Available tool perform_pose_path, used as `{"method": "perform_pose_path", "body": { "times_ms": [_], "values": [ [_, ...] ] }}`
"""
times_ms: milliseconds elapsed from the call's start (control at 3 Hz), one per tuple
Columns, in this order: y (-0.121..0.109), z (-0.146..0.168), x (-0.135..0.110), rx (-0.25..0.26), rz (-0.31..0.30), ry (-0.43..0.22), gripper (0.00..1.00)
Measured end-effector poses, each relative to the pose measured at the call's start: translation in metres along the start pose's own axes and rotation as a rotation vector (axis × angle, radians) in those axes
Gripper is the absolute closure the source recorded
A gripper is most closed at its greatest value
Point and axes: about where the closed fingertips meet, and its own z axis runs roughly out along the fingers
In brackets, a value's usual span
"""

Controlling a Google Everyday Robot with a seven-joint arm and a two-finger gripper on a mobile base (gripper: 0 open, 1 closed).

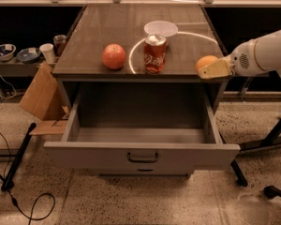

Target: Pick orange from top drawer and place on counter

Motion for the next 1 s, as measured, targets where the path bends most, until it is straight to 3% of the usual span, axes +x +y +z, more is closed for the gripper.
{"method": "perform_pose_path", "body": {
  "times_ms": [333, 1000],
  "values": [
    [-0.009, 0.019, -0.019, 0.002, -0.002, 0.007, 1.00],
    [-0.026, 0.048, -0.033, 0.013, 0.018, 0.041, 1.00]
  ]
}}
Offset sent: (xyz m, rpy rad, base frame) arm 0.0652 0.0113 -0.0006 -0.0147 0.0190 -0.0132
